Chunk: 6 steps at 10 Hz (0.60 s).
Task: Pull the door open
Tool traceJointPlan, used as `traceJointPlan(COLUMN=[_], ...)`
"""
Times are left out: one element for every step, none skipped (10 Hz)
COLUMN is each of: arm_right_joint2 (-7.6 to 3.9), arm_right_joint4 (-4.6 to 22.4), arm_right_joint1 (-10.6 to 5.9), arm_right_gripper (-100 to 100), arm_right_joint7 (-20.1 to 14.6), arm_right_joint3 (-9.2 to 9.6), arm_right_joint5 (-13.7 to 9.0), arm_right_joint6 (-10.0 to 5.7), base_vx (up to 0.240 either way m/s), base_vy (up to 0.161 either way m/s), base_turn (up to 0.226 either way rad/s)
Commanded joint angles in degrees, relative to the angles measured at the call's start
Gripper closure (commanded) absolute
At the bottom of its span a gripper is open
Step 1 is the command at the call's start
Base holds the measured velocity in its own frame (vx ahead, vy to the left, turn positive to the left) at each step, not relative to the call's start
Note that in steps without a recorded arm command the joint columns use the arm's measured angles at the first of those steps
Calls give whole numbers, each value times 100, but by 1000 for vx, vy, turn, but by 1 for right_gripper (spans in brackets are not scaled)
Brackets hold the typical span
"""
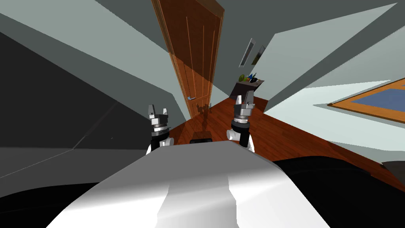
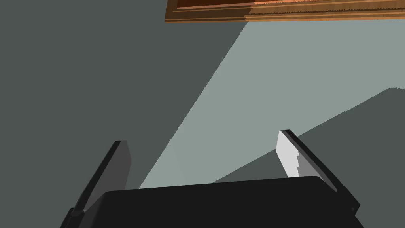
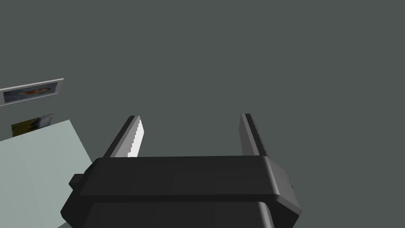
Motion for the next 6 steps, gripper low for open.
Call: traceJointPlan(arm_right_joint2=[-25,-49,-62,-76,-92,-109], arm_right_joint4=[168,354,456,558,703,850], arm_right_joint1=[-58,-123,-159,-194,-244,-296], arm_right_gripper=[-100,-100,-100,-100,-100,-100], arm_right_joint7=[-14,-29,-38,-46,-58,-70], arm_right_joint3=[-8,-16,-21,-25,-32,-39], arm_right_joint5=[-14,-29,-37,-46,-58,-70], arm_right_joint6=[-29,-61,-79,-97,-122,-147], base_vx=[31,73,77,68,63,68], base_vy=[9,4,-6,1,4,0], base_turn=[81,141,97,55,95,112])
